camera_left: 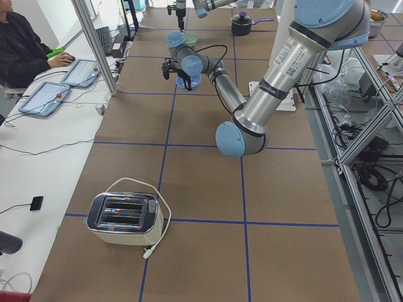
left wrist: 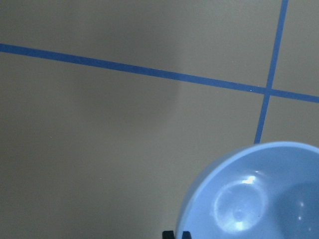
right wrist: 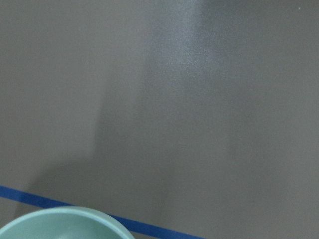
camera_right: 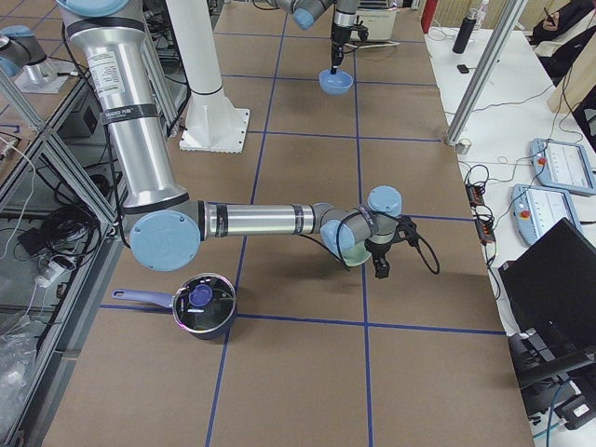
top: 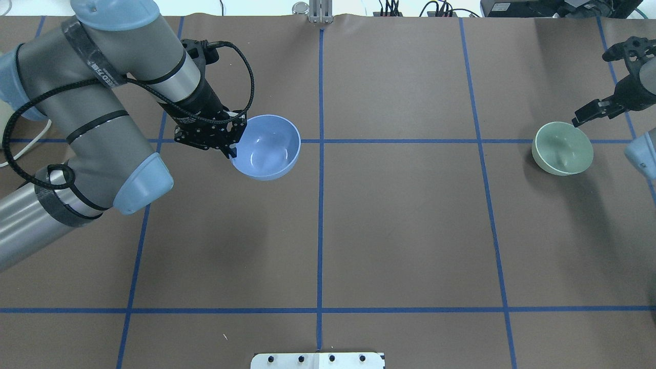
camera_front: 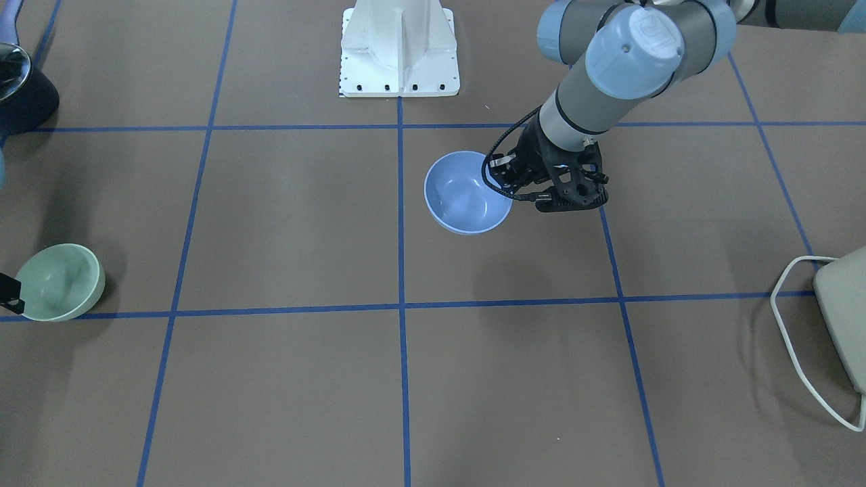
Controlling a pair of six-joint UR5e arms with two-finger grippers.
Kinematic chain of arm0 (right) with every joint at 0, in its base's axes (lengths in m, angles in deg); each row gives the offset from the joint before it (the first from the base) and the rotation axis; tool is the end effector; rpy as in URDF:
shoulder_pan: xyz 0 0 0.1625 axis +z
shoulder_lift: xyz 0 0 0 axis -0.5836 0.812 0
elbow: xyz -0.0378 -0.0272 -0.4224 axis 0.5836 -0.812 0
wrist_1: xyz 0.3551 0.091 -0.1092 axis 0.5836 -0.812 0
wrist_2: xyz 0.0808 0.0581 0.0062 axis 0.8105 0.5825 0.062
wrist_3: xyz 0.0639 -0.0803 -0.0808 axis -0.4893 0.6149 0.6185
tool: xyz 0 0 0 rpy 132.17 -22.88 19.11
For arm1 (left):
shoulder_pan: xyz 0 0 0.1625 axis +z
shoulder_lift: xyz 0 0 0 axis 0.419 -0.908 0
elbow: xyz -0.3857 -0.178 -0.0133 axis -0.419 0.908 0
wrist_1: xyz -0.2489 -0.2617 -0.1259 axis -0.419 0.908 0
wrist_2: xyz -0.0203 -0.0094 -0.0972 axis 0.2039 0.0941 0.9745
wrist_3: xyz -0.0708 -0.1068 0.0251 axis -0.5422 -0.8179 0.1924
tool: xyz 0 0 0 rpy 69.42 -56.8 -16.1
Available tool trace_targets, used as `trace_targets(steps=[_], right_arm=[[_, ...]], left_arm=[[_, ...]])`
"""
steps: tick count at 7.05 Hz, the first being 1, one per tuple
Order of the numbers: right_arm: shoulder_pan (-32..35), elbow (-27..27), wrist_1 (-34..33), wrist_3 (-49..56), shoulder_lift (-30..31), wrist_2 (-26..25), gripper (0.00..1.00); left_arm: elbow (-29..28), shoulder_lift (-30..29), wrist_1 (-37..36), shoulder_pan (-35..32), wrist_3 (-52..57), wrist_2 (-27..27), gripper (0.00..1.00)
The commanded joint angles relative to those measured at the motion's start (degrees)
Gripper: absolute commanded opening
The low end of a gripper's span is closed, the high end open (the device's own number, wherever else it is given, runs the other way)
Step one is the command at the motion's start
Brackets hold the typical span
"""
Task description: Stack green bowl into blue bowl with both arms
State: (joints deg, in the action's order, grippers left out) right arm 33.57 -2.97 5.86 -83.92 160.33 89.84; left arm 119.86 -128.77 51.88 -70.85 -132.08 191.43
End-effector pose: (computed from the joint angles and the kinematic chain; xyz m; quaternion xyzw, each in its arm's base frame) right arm -0.1600 -0.5719 0.6307 0.0926 -0.3719 -0.0872 0.9195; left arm 0.4071 -0.4880 0.2366 -0.0805 0.4753 -0.0402 0.8752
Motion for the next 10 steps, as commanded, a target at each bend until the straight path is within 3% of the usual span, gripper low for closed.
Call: trace_targets(steps=[1,5,8,9,10], right_arm=[[-0.2,0.4,0.2,-2.3,0.1,0.4,1.0],[-3.5,1.0,0.5,-2.3,1.8,1.9,1.0],[-4.0,2.7,0.5,-2.1,3.0,2.5,0.99],[-4.0,4.8,0.4,-2.1,4.7,3.2,0.92],[-4.0,5.8,0.4,-2.1,5.4,3.3,0.62]], left_arm=[[-1.2,-1.7,0.2,3.0,-2.5,-3.2,0.0],[-8.1,-3.4,8.8,5.6,-8.0,-7.1,0.0],[-12.2,-5.7,10.3,6.1,-8.9,-7.2,0.0],[-12.6,-5.7,10.4,6.1,-9.0,-7.2,0.0],[-14.7,-6.3,12.1,6.2,-9.0,-7.3,0.0]])
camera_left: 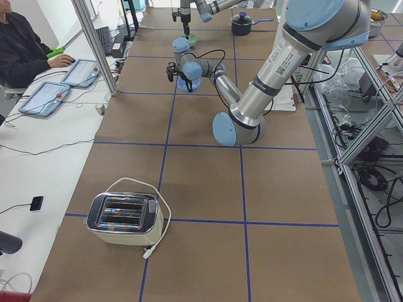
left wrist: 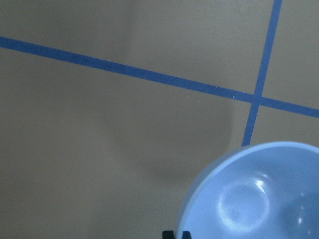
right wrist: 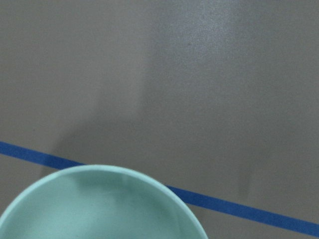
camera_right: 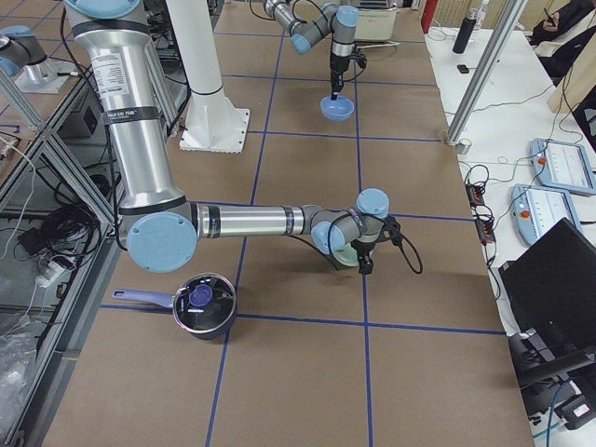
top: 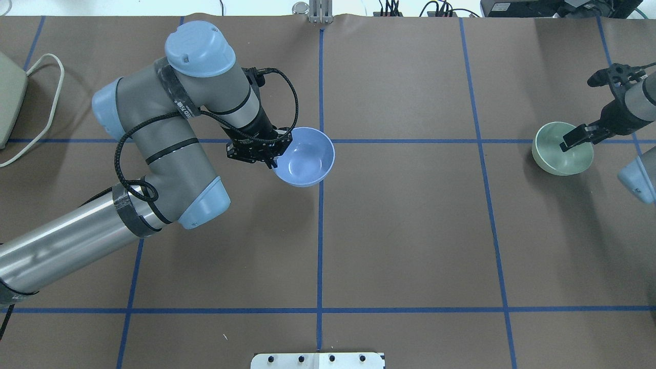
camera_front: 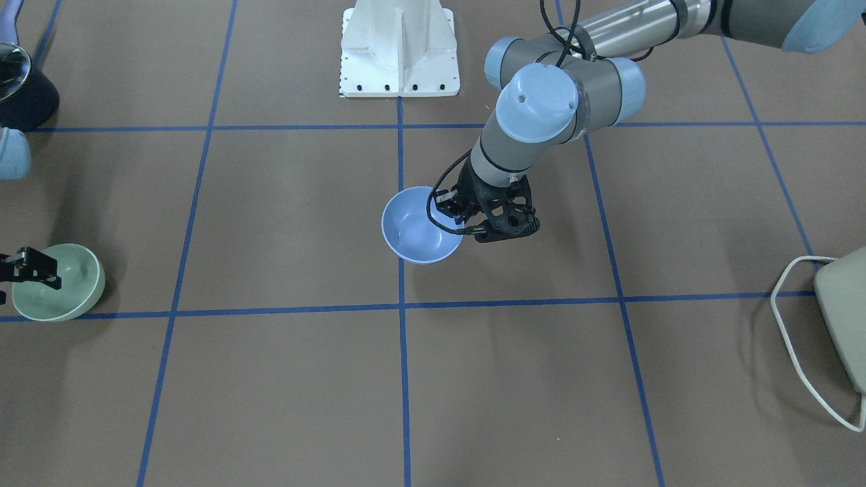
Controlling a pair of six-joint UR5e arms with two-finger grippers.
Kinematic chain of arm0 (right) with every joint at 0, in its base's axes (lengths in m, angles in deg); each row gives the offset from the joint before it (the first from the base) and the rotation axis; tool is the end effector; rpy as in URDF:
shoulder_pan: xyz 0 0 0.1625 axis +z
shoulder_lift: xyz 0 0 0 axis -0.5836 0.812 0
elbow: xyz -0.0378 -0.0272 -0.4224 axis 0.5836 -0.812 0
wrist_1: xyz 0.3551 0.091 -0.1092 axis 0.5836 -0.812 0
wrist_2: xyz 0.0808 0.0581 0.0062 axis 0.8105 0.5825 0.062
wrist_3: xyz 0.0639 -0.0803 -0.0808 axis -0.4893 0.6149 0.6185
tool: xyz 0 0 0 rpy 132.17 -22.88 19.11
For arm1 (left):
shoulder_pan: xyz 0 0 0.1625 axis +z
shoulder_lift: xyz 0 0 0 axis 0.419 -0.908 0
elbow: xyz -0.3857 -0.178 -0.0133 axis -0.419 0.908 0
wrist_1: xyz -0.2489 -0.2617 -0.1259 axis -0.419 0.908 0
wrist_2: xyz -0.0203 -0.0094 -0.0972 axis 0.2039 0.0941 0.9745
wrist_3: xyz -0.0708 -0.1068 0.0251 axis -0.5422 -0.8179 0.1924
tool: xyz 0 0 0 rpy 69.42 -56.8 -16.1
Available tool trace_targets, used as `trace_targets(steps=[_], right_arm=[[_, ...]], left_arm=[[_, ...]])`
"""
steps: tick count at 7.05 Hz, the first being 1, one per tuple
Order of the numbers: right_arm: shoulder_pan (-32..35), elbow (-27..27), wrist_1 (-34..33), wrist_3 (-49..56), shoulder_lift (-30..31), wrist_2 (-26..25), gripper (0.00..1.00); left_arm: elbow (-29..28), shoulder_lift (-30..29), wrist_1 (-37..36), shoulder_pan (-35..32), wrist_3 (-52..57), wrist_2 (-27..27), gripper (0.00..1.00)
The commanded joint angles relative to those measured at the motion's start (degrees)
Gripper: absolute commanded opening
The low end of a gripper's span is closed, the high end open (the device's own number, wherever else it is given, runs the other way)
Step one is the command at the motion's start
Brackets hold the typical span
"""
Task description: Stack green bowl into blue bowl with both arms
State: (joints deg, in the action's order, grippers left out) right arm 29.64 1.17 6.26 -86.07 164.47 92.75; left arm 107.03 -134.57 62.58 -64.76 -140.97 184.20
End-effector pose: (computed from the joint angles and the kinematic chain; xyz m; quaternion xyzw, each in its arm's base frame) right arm -0.1903 -0.5287 0.6320 0.0649 -0.3979 -0.1078 0.9087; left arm 0.5029 -0.4976 0.2385 -0.0728 0.4658 -0.0761 0.8786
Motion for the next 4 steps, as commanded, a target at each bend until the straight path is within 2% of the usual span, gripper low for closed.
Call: trace_targets(steps=[1,3,4], right_arm=[[0.0,2.0,-0.6,0.0,1.1,1.3,0.25],[0.0,2.1,-0.4,0.1,1.3,1.8,0.0],[0.0,2.4,0.0,0.1,2.3,1.8,0.0]], left_arm=[[-3.4,-0.7,3.7,0.1,-1.0,-1.4,0.0],[-3.5,-0.7,4.4,1.1,-1.7,-2.0,0.0],[-3.5,-0.7,4.4,1.1,-1.7,-2.0,0.0]])
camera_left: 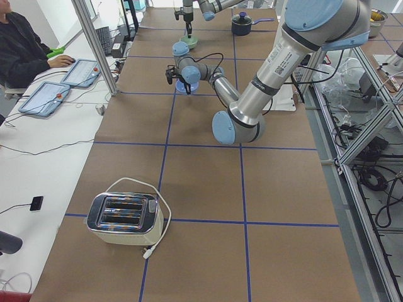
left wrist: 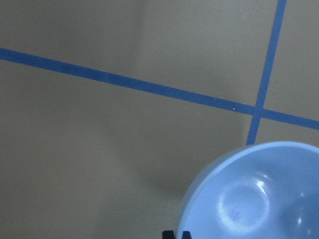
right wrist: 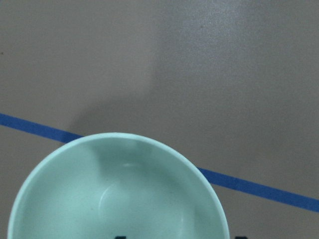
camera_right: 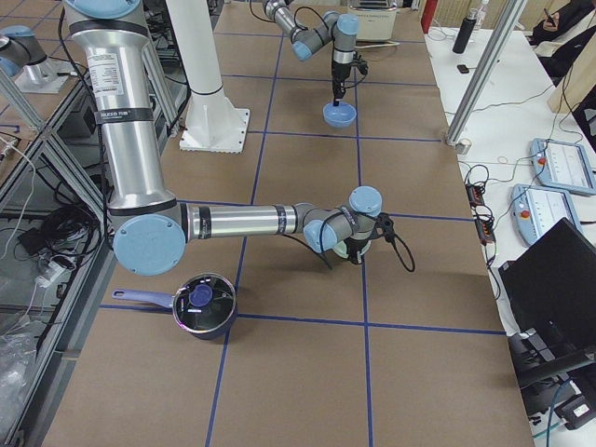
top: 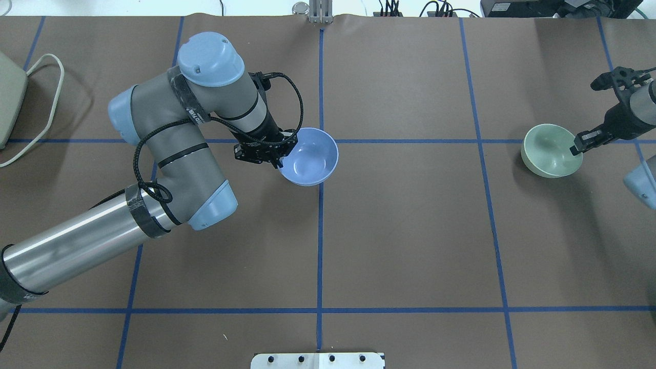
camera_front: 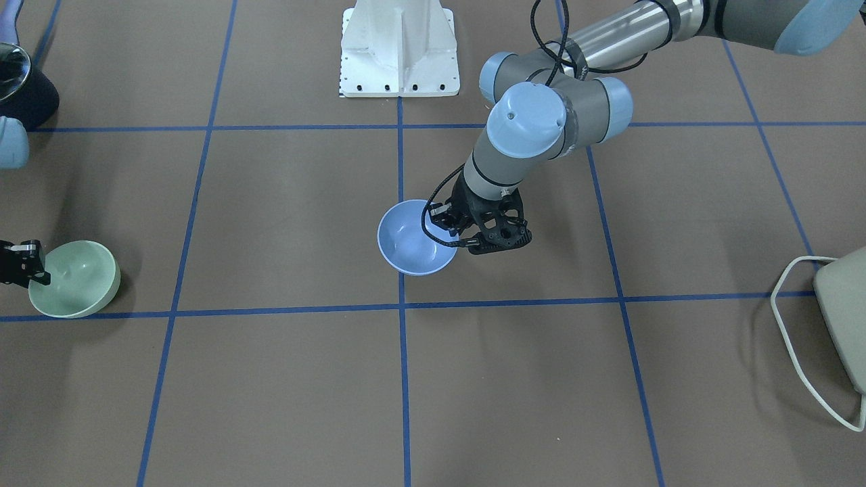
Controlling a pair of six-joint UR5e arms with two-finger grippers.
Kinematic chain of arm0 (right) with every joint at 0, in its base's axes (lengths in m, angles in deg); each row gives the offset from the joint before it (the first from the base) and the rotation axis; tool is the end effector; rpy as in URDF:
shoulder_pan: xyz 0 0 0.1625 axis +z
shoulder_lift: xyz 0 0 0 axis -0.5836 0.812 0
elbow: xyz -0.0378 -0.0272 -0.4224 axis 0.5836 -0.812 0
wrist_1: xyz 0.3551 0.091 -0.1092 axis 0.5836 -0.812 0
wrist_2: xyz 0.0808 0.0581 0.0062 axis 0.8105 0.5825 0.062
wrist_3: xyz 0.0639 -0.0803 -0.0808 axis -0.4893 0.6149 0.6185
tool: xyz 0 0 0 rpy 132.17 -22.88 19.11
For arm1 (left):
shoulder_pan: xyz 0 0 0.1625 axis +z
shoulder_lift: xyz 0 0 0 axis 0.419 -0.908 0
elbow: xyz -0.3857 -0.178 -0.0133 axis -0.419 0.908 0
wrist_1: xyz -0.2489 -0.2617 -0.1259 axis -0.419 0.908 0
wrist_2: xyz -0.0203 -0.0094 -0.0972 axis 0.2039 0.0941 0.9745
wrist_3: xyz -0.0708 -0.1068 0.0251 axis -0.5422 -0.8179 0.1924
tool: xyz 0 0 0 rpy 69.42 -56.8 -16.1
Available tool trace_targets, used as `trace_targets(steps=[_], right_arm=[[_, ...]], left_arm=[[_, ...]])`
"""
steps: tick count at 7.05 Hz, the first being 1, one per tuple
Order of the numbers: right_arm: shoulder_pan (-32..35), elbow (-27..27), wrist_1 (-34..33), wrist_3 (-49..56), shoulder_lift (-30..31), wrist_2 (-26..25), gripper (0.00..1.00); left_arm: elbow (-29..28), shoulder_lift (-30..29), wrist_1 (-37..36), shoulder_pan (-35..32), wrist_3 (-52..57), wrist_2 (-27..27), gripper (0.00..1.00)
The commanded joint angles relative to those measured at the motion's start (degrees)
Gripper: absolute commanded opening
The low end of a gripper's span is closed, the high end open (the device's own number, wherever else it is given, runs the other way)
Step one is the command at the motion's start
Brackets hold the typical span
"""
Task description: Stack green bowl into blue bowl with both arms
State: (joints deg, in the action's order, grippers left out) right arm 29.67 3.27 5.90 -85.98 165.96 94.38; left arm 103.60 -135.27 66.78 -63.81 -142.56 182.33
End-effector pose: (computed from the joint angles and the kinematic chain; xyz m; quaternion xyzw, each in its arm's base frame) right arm -0.1876 -0.5169 0.6270 0.0611 -0.4099 -0.1119 0.9032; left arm 0.5216 -0.5023 0.2459 -0.0632 0.4691 -0.0837 0.8769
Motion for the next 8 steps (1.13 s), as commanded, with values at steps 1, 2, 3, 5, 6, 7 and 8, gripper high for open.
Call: trace_targets(steps=[1,2,3,5,6,7,8], right_arm=[[0.0,0.9,0.3,-0.1,1.2,-0.2,0.0],[0.1,1.6,0.3,-0.2,1.3,-0.2,0.0],[0.2,3.2,-0.2,-0.2,1.3,-0.3,0.0],[0.1,5.4,-0.6,-7.2,0.5,0.0,0.0],[0.0,6.6,-1.9,-12.3,0.0,0.8,0.0],[0.0,8.2,-5.2,-13.4,-0.5,1.0,0.0],[0.1,9.0,-5.6,-13.5,-0.3,0.8,0.0]], left_arm=[[0.0,0.0,0.2,0.3,-0.1,-0.2,0.0],[-0.1,0.0,0.2,0.9,-0.1,-0.4,0.0],[0.0,0.0,0.1,2.8,-0.2,-2.7,0.0],[0.9,0.3,0.7,4.8,-2.9,-3.5,0.0],[1.5,0.5,0.8,5.4,-2.9,-4.8,0.0],[1.6,0.6,0.8,5.7,-2.9,-4.8,0.0],[1.6,0.6,0.8,6.1,-2.9,-5.1,0.0]])
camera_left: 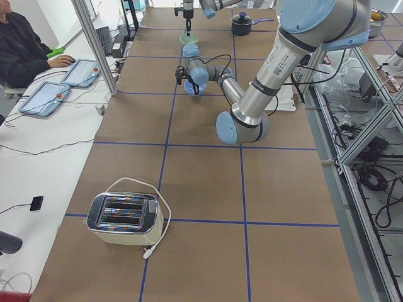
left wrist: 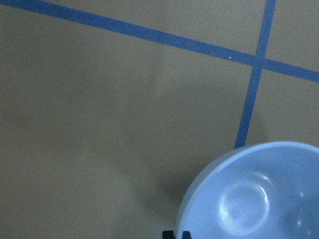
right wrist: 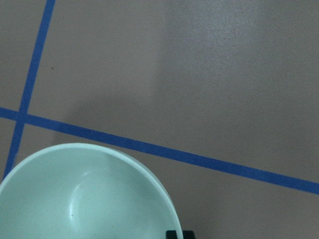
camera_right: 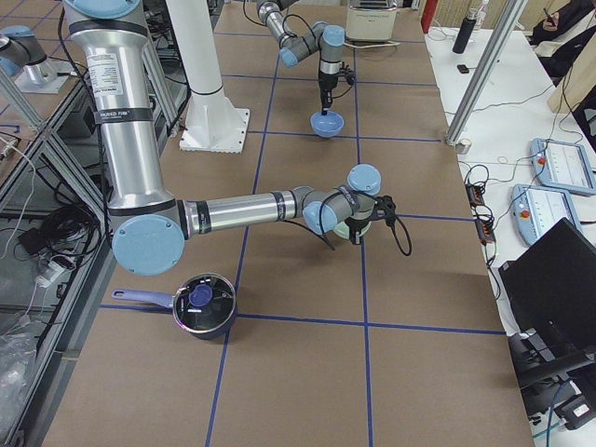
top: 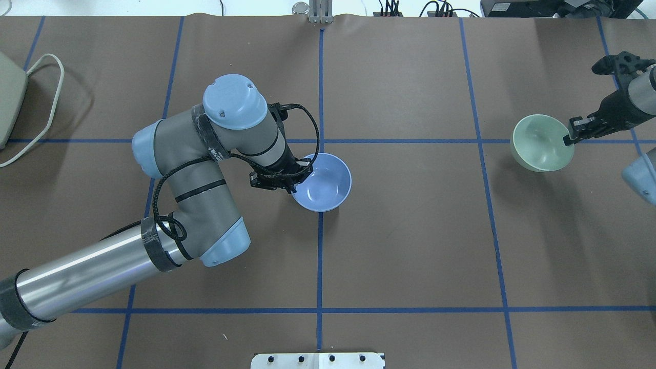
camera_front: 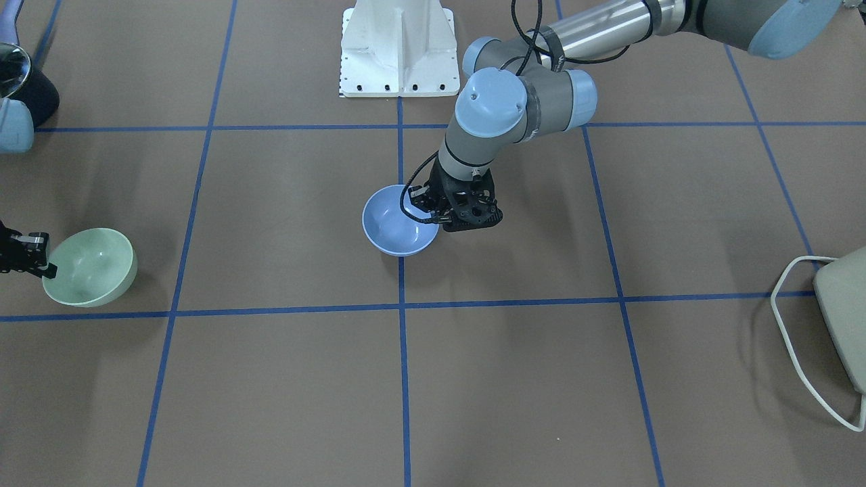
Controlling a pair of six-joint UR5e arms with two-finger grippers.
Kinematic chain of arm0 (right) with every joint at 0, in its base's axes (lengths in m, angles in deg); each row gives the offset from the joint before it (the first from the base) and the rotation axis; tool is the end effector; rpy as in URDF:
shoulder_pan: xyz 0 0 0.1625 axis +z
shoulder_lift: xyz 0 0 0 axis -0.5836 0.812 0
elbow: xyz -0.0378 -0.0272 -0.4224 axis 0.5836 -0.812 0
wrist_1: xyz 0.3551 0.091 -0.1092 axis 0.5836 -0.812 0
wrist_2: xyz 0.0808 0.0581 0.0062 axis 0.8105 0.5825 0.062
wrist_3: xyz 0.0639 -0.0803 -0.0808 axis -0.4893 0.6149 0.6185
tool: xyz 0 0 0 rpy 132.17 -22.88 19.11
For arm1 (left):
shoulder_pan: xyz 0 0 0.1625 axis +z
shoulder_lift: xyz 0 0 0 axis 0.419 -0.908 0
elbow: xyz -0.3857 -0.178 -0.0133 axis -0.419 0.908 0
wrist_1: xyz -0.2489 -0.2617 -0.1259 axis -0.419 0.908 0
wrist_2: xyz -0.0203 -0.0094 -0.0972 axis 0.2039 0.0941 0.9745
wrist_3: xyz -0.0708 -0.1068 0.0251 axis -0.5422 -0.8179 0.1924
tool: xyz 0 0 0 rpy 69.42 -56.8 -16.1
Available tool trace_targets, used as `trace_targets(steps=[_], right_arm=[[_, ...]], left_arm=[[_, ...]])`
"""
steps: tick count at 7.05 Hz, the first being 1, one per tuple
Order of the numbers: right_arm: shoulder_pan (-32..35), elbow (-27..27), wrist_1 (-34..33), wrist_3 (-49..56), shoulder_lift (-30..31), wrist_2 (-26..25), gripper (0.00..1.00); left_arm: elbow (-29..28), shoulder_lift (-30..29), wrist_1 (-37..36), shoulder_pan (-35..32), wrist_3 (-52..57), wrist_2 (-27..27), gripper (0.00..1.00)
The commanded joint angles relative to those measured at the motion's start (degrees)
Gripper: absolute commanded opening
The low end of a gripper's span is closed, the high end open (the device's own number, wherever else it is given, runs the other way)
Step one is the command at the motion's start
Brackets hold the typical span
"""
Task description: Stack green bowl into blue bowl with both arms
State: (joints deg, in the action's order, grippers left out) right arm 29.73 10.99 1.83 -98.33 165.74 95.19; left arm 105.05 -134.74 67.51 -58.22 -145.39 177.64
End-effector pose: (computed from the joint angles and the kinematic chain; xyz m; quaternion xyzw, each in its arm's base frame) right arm -0.1885 -0.5168 0.5672 0.0414 -0.4315 -0.0281 0.9007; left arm 0.5611 -0.4554 0.2434 -0.0563 0.4653 -0.0761 0.8801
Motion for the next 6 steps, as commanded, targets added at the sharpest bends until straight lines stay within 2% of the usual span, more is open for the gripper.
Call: trace_targets(steps=[1,6], right_arm=[[0.0,1.1,-1.6,-1.2,-0.1,0.3,0.0],[0.1,2.5,-1.0,-1.1,-0.4,0.3,0.0]], left_arm=[[0.1,0.5,0.0,1.1,0.0,-0.5,0.0],[0.5,0.9,1.2,1.1,0.0,-1.2,0.0]])
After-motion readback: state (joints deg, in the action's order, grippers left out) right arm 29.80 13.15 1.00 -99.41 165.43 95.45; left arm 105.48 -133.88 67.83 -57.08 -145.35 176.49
